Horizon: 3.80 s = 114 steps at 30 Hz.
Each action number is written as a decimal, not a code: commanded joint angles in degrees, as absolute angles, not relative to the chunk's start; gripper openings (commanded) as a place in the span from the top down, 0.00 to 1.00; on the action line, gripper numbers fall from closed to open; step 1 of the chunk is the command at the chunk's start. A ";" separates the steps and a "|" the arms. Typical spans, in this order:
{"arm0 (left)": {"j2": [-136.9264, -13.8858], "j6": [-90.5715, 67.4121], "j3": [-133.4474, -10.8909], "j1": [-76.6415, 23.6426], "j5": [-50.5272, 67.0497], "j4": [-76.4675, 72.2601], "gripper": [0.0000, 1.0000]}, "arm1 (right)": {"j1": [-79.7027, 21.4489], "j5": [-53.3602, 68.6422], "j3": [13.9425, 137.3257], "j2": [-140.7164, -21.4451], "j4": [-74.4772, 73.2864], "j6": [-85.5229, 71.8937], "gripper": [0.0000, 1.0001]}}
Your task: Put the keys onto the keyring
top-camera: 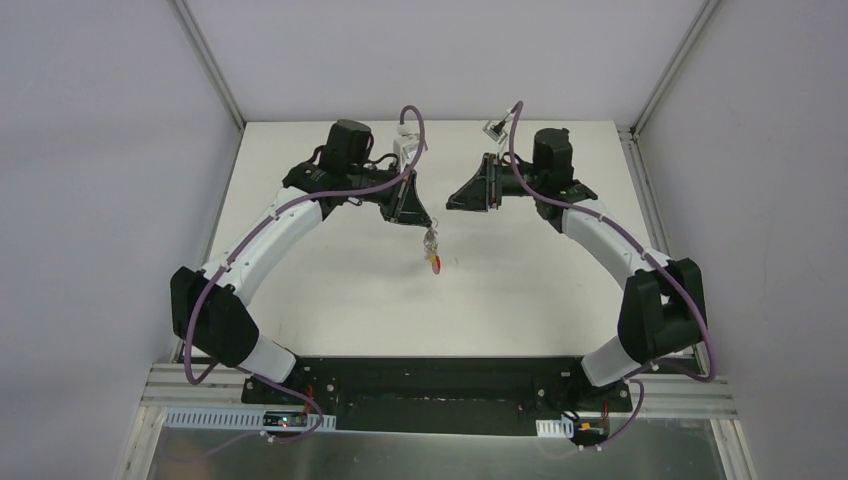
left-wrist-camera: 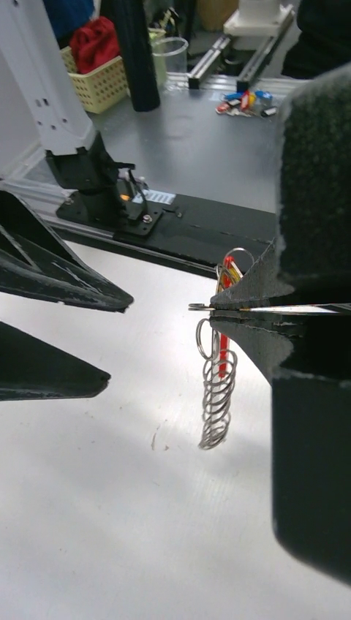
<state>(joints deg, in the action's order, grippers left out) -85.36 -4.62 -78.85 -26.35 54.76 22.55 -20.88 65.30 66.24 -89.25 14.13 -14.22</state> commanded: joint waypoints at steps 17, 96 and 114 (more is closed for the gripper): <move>-82.06 0.20 -80.34 -28.30 57.36 27.15 1.00 | -28.62 69.31 72.24 -86.64 -6.40 9.81 0.64; -87.18 -44.37 -65.06 -21.62 65.92 -26.13 0.88 | -22.14 65.30 62.89 -89.85 36.60 -31.84 1.00; -85.67 -33.87 -67.54 -21.97 65.39 -14.00 1.00 | -22.17 65.39 63.78 -89.28 30.64 -25.03 0.82</move>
